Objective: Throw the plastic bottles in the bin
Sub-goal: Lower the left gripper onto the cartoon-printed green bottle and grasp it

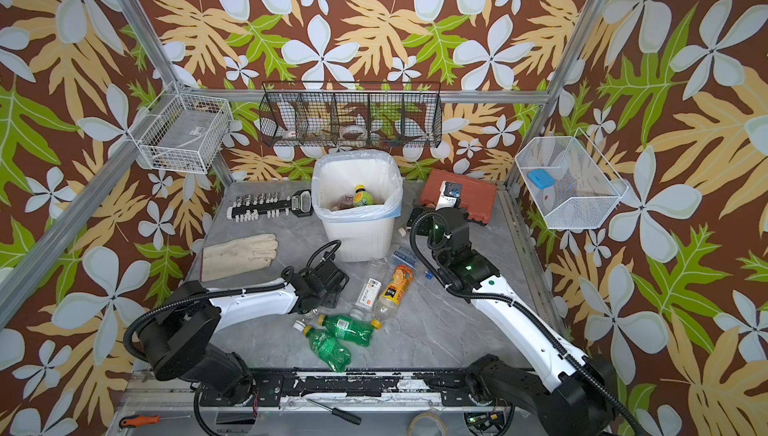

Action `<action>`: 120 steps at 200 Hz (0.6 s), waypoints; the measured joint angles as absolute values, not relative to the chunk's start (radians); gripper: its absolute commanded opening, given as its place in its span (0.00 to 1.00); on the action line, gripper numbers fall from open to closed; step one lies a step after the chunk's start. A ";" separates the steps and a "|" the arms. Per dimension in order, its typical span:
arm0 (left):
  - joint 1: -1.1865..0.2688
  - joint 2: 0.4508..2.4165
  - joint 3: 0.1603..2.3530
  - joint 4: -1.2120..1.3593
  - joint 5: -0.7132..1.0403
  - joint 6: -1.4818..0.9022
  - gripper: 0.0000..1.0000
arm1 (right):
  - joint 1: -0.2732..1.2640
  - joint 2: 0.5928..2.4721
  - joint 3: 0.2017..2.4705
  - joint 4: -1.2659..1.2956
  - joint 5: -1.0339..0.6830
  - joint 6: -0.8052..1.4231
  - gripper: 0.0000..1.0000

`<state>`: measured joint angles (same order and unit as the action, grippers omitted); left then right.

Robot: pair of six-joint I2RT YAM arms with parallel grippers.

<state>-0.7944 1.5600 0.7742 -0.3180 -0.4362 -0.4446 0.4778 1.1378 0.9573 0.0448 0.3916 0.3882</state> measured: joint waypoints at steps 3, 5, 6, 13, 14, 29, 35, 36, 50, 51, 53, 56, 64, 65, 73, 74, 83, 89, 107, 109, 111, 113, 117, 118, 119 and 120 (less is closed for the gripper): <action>-0.794 1.561 0.775 -0.319 -0.438 -0.445 0.68 | 0.478 1.138 0.957 0.045 0.392 0.389 0.99; -0.794 1.562 0.775 -0.320 -0.439 -0.446 0.67 | 0.477 1.138 0.957 0.046 0.392 0.388 1.00; -0.794 1.562 0.775 -0.321 -0.440 -0.446 0.67 | 0.477 1.138 0.957 0.046 0.392 0.388 1.00; -0.794 1.562 0.777 -0.326 -0.444 -0.447 0.65 | 0.476 1.139 0.956 0.046 0.392 0.389 1.00; -0.794 1.562 0.778 -0.327 -0.444 -0.447 0.65 | 0.476 1.139 0.956 0.046 0.392 0.389 1.00; -0.794 1.561 0.787 -0.339 -0.449 -0.448 0.64 | 0.472 1.142 0.956 0.048 0.392 0.389 1.00; -0.794 1.557 0.788 -0.340 -0.453 -0.450 0.64 | 0.472 1.143 0.957 0.048 0.392 0.389 0.99; -0.794 1.556 0.788 -0.340 -0.453 -0.450 0.64 | 0.472 1.143 0.957 0.049 0.392 0.389 0.99; -0.793 1.540 0.787 -0.341 -0.464 -0.451 0.63 | 0.471 1.144 0.957 0.051 0.392 0.389 1.00; -0.792 1.539 0.787 -0.341 -0.466 -0.451 0.63 | 0.471 1.145 0.957 0.051 0.392 0.389 0.99; -0.791 1.536 0.787 -0.341 -0.467 -0.451 0.63 | 0.471 1.145 0.957 0.051 0.392 0.389 0.99; -0.789 1.533 0.787 -0.341 -0.468 -0.451 0.63 | 0.471 1.145 0.957 0.052 0.392 0.389 0.99; -0.782 1.522 0.787 -0.344 -0.470 -0.451 0.62 | 0.469 1.147 0.957 0.052 0.392 0.389 0.99; -0.781 1.522 0.787 -0.344 -0.470 -0.451 0.62 | 0.469 1.147 0.957 0.052 0.392 0.389 1.00; -0.770 1.508 0.787 -0.349 -0.475 -0.456 0.62 | 0.469 1.148 0.957 0.052 0.391 0.389 1.00; -0.767 1.505 0.787 -0.350 -0.475 -0.457 0.62 | 0.469 1.148 0.957 0.052 0.391 0.389 1.00; -0.751 1.483 0.785 -0.351 -0.480 -0.463 0.62 | 0.467 1.148 0.957 0.052 0.390 0.389 0.99; -0.741 1.465 0.782 -0.350 -0.482 -0.463 0.62 | 0.467 1.148 0.957 0.052 0.391 0.389 1.00; -0.704 1.395 0.769 -0.343 -0.486 -0.467 0.62 | 0.466 1.148 0.956 0.056 0.391 0.389 1.00; -0.699 1.386 0.768 -0.343 -0.486 -0.468 0.62 | 0.466 1.148 0.956 0.056 0.391 0.389 1.00; -0.694 1.378 0.767 -0.342 -0.485 -0.470 0.62 | 0.466 1.148 0.956 0.056 0.391 0.389 1.00; -0.689 1.369 0.766 -0.342 -0.486 -0.470 0.62 | 0.466 1.148 0.956 0.056 0.391 0.389 1.00; -0.680 1.352 0.765 -0.340 -0.485 -0.471 0.62 | 0.466 1.148 0.956 0.056 0.391 0.389 1.00; -0.677 1.345 0.764 -0.339 -0.484 -0.471 0.62 | 0.466 1.148 0.956 0.056 0.391 0.389 1.00; -0.675 1.341 0.764 -0.339 -0.484 -0.471 0.62 | 0.466 1.148 0.956 0.056 0.391 0.389 1.00; -0.672 1.333 0.764 -0.338 -0.484 -0.471 0.62 | 0.466 1.147 0.956 0.056 0.391 0.389 1.00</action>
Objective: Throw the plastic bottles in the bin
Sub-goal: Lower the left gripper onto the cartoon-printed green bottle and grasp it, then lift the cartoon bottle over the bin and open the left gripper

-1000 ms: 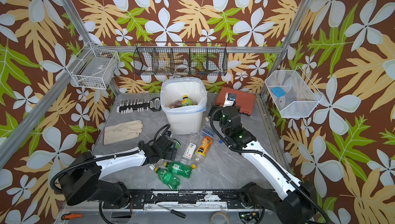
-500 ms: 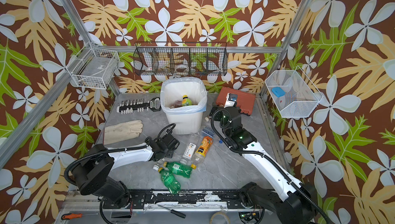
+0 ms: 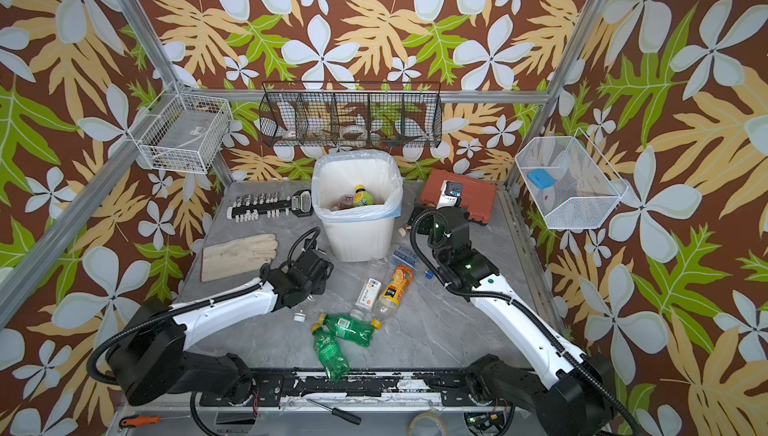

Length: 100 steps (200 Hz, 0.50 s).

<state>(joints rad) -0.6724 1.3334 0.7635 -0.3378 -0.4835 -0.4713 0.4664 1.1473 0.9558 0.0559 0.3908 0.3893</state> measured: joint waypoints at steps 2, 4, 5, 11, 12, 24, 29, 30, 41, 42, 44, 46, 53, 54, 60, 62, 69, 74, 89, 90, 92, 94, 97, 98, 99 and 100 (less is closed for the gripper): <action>-0.667 1.321 0.762 -0.336 -0.483 -0.473 0.62 | 0.466 1.147 0.956 0.056 0.391 0.389 1.00; -0.664 1.313 0.761 -0.333 -0.482 -0.474 0.62 | 0.466 1.147 0.956 0.056 0.391 0.389 1.00; -0.661 1.305 0.760 -0.331 -0.481 -0.474 0.62 | 0.466 1.147 0.956 0.056 0.391 0.389 1.00; -0.648 1.266 0.752 -0.315 -0.479 -0.478 0.63 | 0.466 1.145 0.955 0.056 0.390 0.389 0.99; -0.646 1.262 0.751 -0.313 -0.479 -0.478 0.63 | 0.466 1.145 0.955 0.056 0.390 0.389 0.99; -0.620 1.177 0.724 -0.260 -0.465 -0.493 0.63 | 0.466 1.138 0.945 0.059 0.391 0.389 1.00; -0.609 1.146 0.712 -0.242 -0.458 -0.496 0.63 | 0.466 1.136 0.942 0.059 0.391 0.390 1.00; -0.607 1.142 0.710 -0.239 -0.458 -0.496 0.63 | 0.466 1.136 0.942 0.059 0.392 0.390 0.99; -0.577 1.078 0.684 -0.196 -0.430 -0.507 0.63 | 0.465 1.135 0.940 0.059 0.392 0.392 1.00; -0.575 1.075 0.683 -0.194 -0.429 -0.508 0.63 | 0.465 1.135 0.940 0.059 0.392 0.392 1.00; -0.570 1.065 0.679 -0.186 -0.423 -0.511 0.63 | 0.465 1.136 0.940 0.058 0.392 0.393 1.00; -0.564 1.056 0.675 -0.179 -0.419 -0.515 0.63 | 0.464 1.136 0.940 0.058 0.392 0.393 0.99; -0.546 1.026 0.664 -0.158 -0.405 -0.522 0.63 | 0.464 1.135 0.940 0.059 0.392 0.393 1.00; -0.543 1.021 0.662 -0.155 -0.403 -0.524 0.63 | 0.463 1.135 0.940 0.059 0.392 0.393 1.00; -0.530 1.001 0.654 -0.138 -0.397 -0.529 0.63 | 0.463 1.135 0.940 0.059 0.392 0.393 0.99; -0.525 0.994 0.651 -0.132 -0.393 -0.531 0.63 | 0.463 1.135 0.940 0.059 0.392 0.392 1.00; -0.516 0.974 0.645 -0.115 -0.382 -0.539 0.63 | 0.463 1.135 0.938 0.059 0.392 0.392 0.99; -0.514 0.963 0.642 -0.107 -0.380 -0.544 0.63 | 0.461 1.135 0.937 0.059 0.392 0.392 1.00; -0.507 0.941 0.642 -0.093 -0.365 -0.544 0.63 | 0.458 1.135 0.937 0.059 0.392 0.392 1.00; -0.506 0.940 0.642 -0.092 -0.365 -0.544 0.63 | 0.458 1.135 0.937 0.059 0.392 0.392 1.00; -0.506 0.938 0.643 -0.093 -0.364 -0.544 0.63 | 0.457 1.135 0.937 0.059 0.392 0.392 1.00; -0.505 0.936 0.644 -0.093 -0.363 -0.544 0.63 | 0.456 1.135 0.937 0.059 0.392 0.392 1.00; -0.505 0.933 0.645 -0.093 -0.363 -0.544 0.63 | 0.456 1.135 0.937 0.059 0.392 0.392 1.00; -0.504 0.932 0.646 -0.093 -0.363 -0.544 0.63 | 0.456 1.135 0.937 0.059 0.392 0.392 1.00; -0.504 0.931 0.646 -0.093 -0.363 -0.544 0.63 | 0.456 1.135 0.937 0.059 0.392 0.392 1.00; -0.504 0.930 0.646 -0.093 -0.363 -0.544 0.63 | 0.456 1.135 0.937 0.059 0.392 0.392 1.00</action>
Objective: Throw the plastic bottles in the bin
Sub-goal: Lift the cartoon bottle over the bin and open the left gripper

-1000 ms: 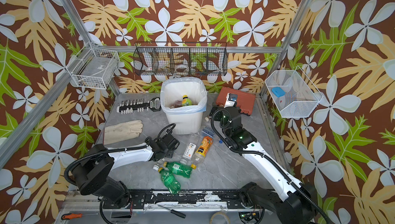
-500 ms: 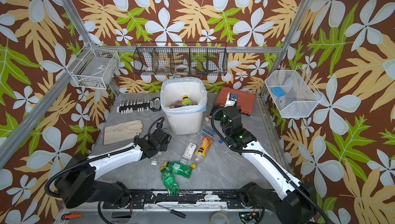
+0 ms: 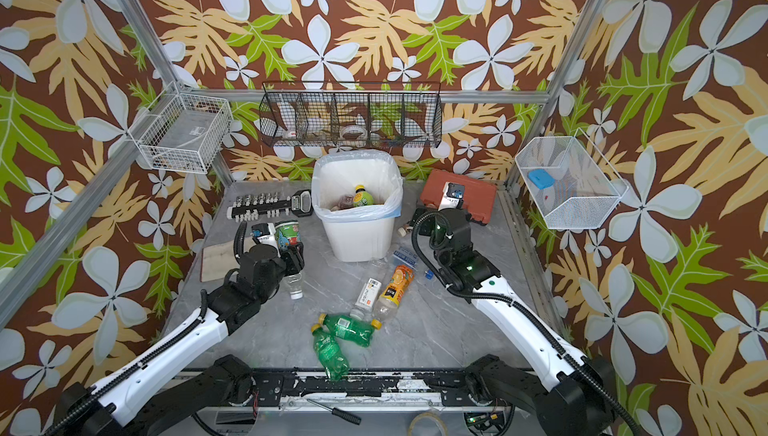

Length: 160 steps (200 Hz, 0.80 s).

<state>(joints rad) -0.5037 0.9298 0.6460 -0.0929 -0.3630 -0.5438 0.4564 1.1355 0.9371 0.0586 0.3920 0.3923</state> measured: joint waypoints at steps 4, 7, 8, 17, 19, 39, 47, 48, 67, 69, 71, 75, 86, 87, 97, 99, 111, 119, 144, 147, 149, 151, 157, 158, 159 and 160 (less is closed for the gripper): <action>-0.502 0.926 0.648 -0.092 -0.363 -0.544 0.63 | 0.456 1.135 0.937 0.059 0.391 0.392 1.00; -0.501 0.923 0.648 -0.090 -0.363 -0.544 0.63 | 0.457 1.135 0.937 0.059 0.392 0.392 1.00; -0.501 0.921 0.648 -0.089 -0.363 -0.544 0.63 | 0.457 1.135 0.937 0.059 0.392 0.392 1.00; -0.500 0.912 0.650 -0.087 -0.366 -0.544 0.63 | 0.457 1.135 0.934 0.060 0.392 0.392 1.00; -0.500 0.910 0.652 -0.088 -0.366 -0.544 0.63 | 0.457 1.135 0.933 0.060 0.391 0.392 0.99; -0.498 0.894 0.688 -0.099 -0.369 -0.543 0.63 | 0.452 1.137 0.931 0.059 0.391 0.392 1.00; -0.497 0.889 0.715 -0.094 -0.369 -0.535 0.63 | 0.451 1.137 0.933 0.059 0.392 0.392 0.99; -0.497 0.889 0.717 -0.093 -0.369 -0.534 0.63 | 0.451 1.137 0.933 0.059 0.392 0.392 0.99; -0.496 0.901 0.806 -0.076 -0.365 -0.502 0.63 | 0.451 1.137 0.934 0.060 0.389 0.392 1.00; -0.495 0.904 0.814 -0.073 -0.365 -0.498 0.63 | 0.451 1.137 0.934 0.060 0.388 0.391 1.00; -0.495 0.908 0.826 -0.072 -0.365 -0.493 0.63 | 0.450 1.137 0.934 0.060 0.388 0.391 0.99; -0.495 0.916 0.849 -0.063 -0.363 -0.486 0.63 | 0.450 1.137 0.934 0.060 0.389 0.390 1.00; -0.495 0.945 0.916 -0.039 -0.357 -0.464 0.63 | 0.445 1.137 0.936 0.060 0.389 0.389 1.00; -0.495 0.950 0.925 -0.034 -0.356 -0.462 0.63 | 0.445 1.137 0.936 0.060 0.389 0.389 1.00; -0.494 0.989 0.986 -0.005 -0.336 -0.439 0.63 | 0.444 1.136 0.937 0.060 0.389 0.389 0.99; -0.494 0.999 0.999 0.001 -0.331 -0.437 0.63 | 0.444 1.136 0.937 0.060 0.389 0.389 1.00; -0.494 1.067 1.079 0.046 -0.299 -0.414 0.62 | 0.445 1.131 0.933 0.060 0.389 0.389 1.00; -0.494 1.119 1.134 0.062 -0.270 -0.409 0.62 | 0.445 1.124 0.931 0.059 0.388 0.389 1.00; -0.494 1.321 1.339 0.093 -0.169 -0.390 0.62 | 0.444 1.094 0.926 0.057 0.392 0.389 1.00; -0.494 1.343 1.363 0.091 -0.161 -0.390 0.62 | 0.444 1.089 0.923 0.058 0.393 0.389 1.00; -0.494 1.361 1.381 0.096 -0.154 -0.388 0.62 | 0.444 1.085 0.921 0.057 0.393 0.389 1.00; -0.494 1.380 1.399 0.099 -0.147 -0.387 0.62 | 0.444 1.081 0.918 0.056 0.394 0.389 1.00; -0.494 1.426 1.444 0.103 -0.131 -0.385 0.62 | 0.444 1.072 0.913 0.055 0.397 0.389 1.00; -0.494 1.438 1.457 0.101 -0.127 -0.385 0.62 | 0.444 1.071 0.912 0.055 0.398 0.389 0.99; -0.494 1.443 1.462 0.100 -0.125 -0.384 0.62 | 0.443 1.069 0.911 0.054 0.398 0.389 0.99; -0.494 1.454 1.473 0.101 -0.121 -0.384 0.62 | 0.443 1.068 0.910 0.054 0.399 0.389 1.00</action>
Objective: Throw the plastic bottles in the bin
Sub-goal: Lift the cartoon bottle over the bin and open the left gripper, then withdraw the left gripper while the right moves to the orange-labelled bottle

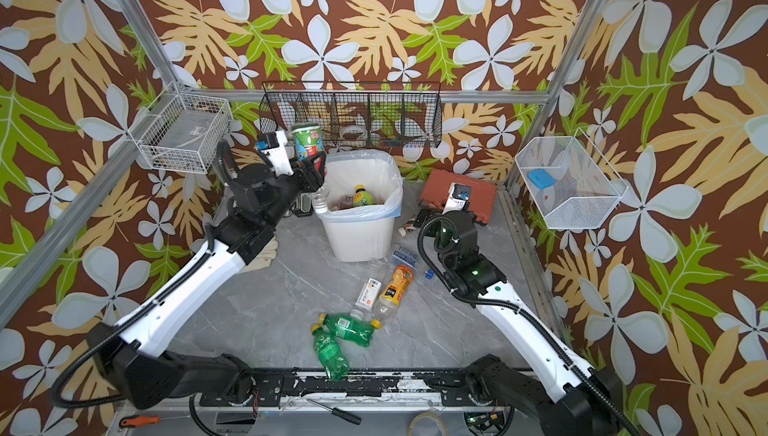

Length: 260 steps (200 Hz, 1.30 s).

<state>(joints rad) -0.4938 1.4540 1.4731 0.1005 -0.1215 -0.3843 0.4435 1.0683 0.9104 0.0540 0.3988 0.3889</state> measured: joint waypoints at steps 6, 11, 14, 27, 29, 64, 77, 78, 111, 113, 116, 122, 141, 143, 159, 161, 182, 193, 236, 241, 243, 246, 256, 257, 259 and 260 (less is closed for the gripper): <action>-0.494 1.501 1.520 0.097 -0.107 -0.384 0.62 | 0.443 1.061 0.907 0.049 0.400 0.389 1.00; -0.495 1.543 1.561 0.100 -0.096 -0.384 0.62 | 0.443 1.056 0.905 0.046 0.400 0.389 1.00; -0.495 1.564 1.583 0.098 -0.091 -0.384 0.62 | 0.442 1.053 0.905 0.045 0.400 0.389 1.00; -0.498 1.660 1.675 0.085 -0.071 -0.384 0.62 | 0.440 1.042 0.903 0.041 0.404 0.389 1.00; -0.498 1.674 1.688 0.085 -0.068 -0.384 0.62 | 0.440 1.040 0.902 0.039 0.405 0.389 0.99; -0.500 1.865 1.903 0.012 -0.035 -0.386 0.62 | 0.440 1.029 0.897 0.024 0.418 0.389 1.00; -0.500 1.896 1.934 -0.002 -0.021 -0.389 0.62 | 0.440 1.028 0.897 0.022 0.419 0.389 1.00; -0.500 1.898 1.936 -0.004 -0.020 -0.389 0.62 | 0.440 1.028 0.897 0.022 0.419 0.389 1.00; -0.500 1.922 1.945 -0.031 0.002 -0.412 0.62 | 0.439 1.034 0.898 0.021 0.420 0.388 1.00; -0.500 1.922 1.944 -0.032 0.002 -0.414 0.62 | 0.439 1.034 0.898 0.021 0.420 0.388 1.00; -0.500 1.922 1.943 -0.033 0.003 -0.414 0.62 | 0.439 1.035 0.899 0.021 0.420 0.388 1.00; -0.500 1.922 1.940 -0.033 0.005 -0.414 0.62 | 0.439 1.037 0.899 0.021 0.419 0.388 1.00; -0.500 1.921 1.927 -0.033 0.009 -0.418 0.62 | 0.439 1.043 0.900 0.021 0.419 0.388 1.00; -0.500 1.921 1.926 -0.033 0.009 -0.418 0.62 | 0.439 1.044 0.901 0.021 0.419 0.388 0.99; -0.500 1.920 1.918 -0.033 0.014 -0.421 0.67 | 0.439 1.047 0.904 0.022 0.418 0.388 1.00; -0.500 1.920 1.917 -0.034 0.015 -0.421 0.69 | 0.439 1.047 0.904 0.022 0.418 0.388 1.00; -0.500 1.913 1.913 -0.036 0.033 -0.426 0.89 | 0.439 1.050 0.905 0.021 0.418 0.388 1.00; -0.500 1.903 1.908 -0.035 0.038 -0.433 0.97 | 0.439 1.050 0.905 0.021 0.418 0.388 1.00; -0.500 1.836 1.847 0.004 0.061 -0.436 1.00 | 0.439 1.052 0.905 0.021 0.417 0.389 1.00; -0.500 1.821 1.832 0.012 0.061 -0.435 1.00 | 0.439 1.053 0.905 0.021 0.416 0.389 1.00; -0.500 1.815 1.825 0.015 0.061 -0.435 1.00 | 0.439 1.053 0.905 0.021 0.415 0.389 0.99; -0.500 1.806 1.815 0.019 0.061 -0.435 1.00 | 0.439 1.054 0.905 0.020 0.414 0.389 1.00; -0.500 1.771 1.776 0.034 0.061 -0.430 1.00 | 0.439 1.055 0.905 0.019 0.414 0.392 1.00; -0.500 1.765 1.769 0.038 0.061 -0.428 1.00 | 0.439 1.055 0.905 0.019 0.414 0.393 1.00; -0.500 1.757 1.760 0.044 0.060 -0.426 1.00 | 0.439 1.056 0.905 0.018 0.413 0.393 1.00; -0.500 1.753 1.757 0.045 0.060 -0.424 1.00 | 0.439 1.056 0.905 0.018 0.413 0.393 1.00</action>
